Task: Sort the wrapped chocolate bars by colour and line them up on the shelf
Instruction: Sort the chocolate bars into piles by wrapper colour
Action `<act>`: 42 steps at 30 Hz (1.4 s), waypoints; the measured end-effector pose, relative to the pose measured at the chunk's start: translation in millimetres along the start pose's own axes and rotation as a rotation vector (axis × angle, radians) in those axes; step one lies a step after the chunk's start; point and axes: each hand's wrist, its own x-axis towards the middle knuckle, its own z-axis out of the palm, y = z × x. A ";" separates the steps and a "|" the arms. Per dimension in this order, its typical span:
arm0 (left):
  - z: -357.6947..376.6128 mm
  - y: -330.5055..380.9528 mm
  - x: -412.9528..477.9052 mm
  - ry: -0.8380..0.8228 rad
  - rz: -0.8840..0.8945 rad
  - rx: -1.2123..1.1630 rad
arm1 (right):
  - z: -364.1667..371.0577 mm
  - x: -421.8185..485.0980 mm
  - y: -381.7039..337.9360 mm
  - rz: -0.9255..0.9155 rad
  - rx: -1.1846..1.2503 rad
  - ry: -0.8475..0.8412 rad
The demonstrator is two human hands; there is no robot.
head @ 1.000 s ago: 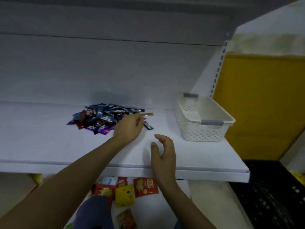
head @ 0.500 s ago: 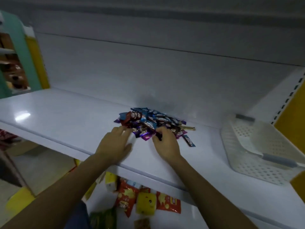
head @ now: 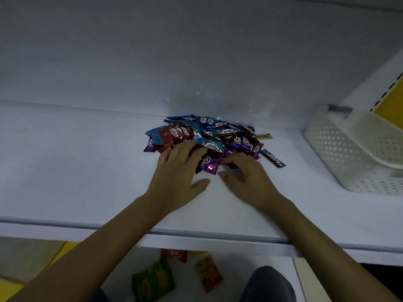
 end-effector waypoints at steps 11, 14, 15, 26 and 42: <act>1.7 -54.4 95.1 -0.449 -0.104 0.023 | 2.5 34.6 -7.1 0.122 -0.235 0.041; 7.1 -57.3 111.8 -0.405 -0.109 0.057 | 5.1 66.7 -1.4 0.135 -0.350 0.083; 9.6 -58.7 115.9 -0.384 -0.105 0.068 | 8.4 71.0 1.7 0.141 -0.333 0.110; -4.0 -67.0 157.0 -0.153 0.153 0.318 | 22.6 71.2 17.4 0.155 -0.154 0.291; -38.3 -42.0 130.5 0.131 -0.369 -0.965 | 20.1 68.9 5.9 0.158 -0.149 0.272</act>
